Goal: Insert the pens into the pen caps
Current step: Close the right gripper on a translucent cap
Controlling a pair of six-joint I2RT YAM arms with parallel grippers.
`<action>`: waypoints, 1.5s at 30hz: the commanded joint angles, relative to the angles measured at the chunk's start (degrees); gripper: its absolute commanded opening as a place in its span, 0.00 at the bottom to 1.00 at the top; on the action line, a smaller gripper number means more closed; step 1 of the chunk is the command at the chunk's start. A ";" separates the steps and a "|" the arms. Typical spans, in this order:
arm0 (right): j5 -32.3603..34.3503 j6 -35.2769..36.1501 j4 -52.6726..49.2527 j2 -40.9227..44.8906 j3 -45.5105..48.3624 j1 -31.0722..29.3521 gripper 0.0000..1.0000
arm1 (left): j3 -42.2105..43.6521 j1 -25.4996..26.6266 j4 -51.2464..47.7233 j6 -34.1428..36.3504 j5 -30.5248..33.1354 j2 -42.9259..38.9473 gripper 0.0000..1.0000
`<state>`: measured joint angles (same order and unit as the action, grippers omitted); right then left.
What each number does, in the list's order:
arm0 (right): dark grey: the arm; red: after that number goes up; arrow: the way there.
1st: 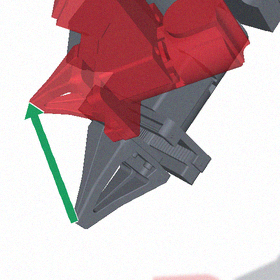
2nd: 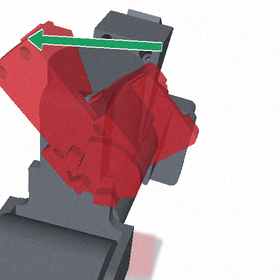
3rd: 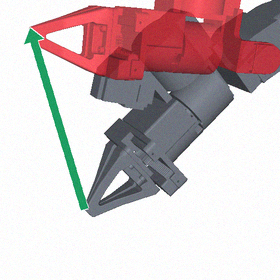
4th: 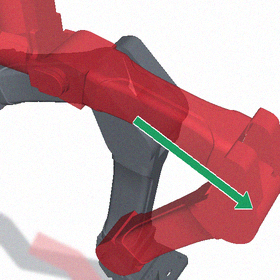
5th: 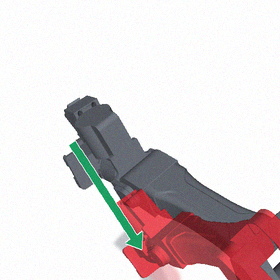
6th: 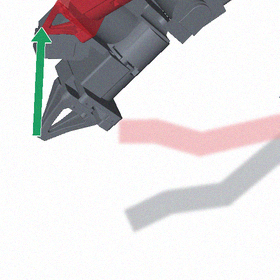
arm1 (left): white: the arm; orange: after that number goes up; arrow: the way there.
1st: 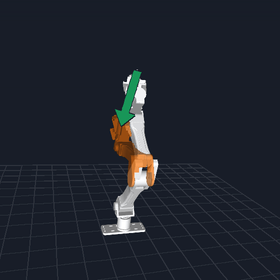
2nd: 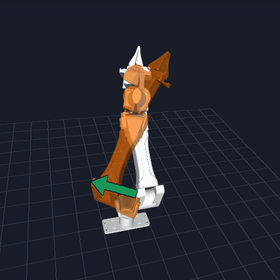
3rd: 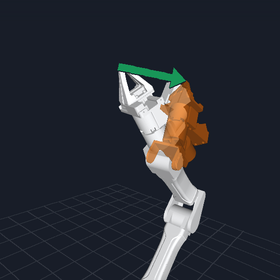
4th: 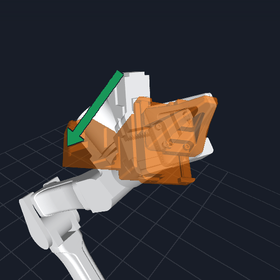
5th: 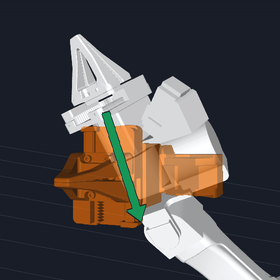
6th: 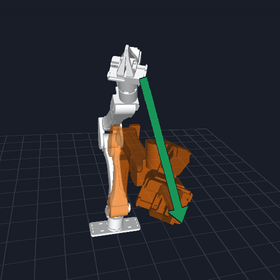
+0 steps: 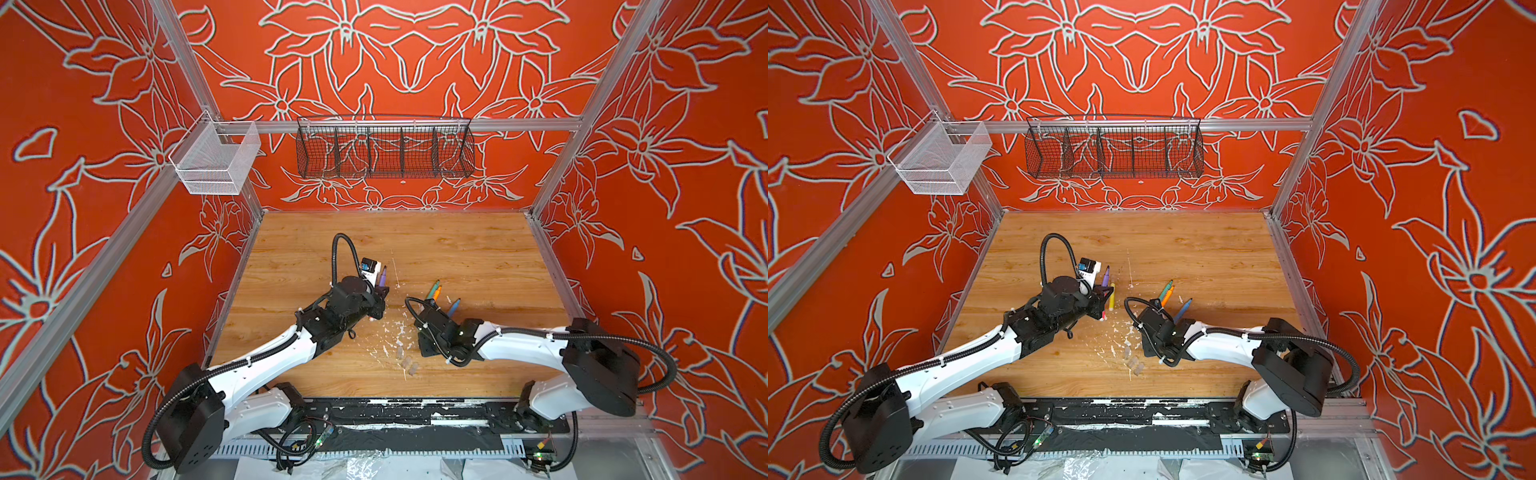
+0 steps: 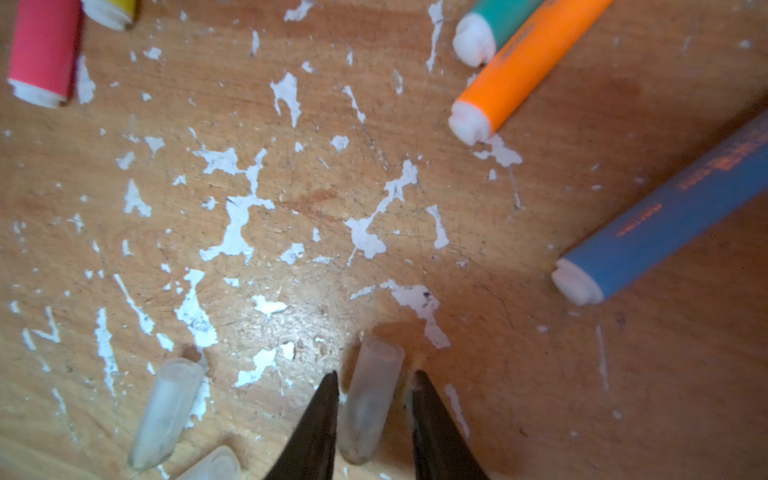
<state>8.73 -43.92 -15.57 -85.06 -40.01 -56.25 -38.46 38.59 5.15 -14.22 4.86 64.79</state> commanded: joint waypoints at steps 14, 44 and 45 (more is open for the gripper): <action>3.55 0.15 -5.27 -5.27 -3.09 -0.75 0.21 | -1.35 0.00 -0.61 -0.28 0.41 -0.43 0.00; 1.58 3.39 -7.36 -4.86 -3.67 -0.88 0.09 | -1.19 0.00 -0.75 -0.24 0.23 -1.03 0.00; 1.87 3.34 -7.56 -4.21 -3.68 -0.80 0.09 | -1.26 0.00 -0.75 -0.22 0.16 -1.07 0.00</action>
<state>12.36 -40.77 -19.75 -89.41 -44.64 -57.01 -38.46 38.57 4.97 -14.22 4.86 64.77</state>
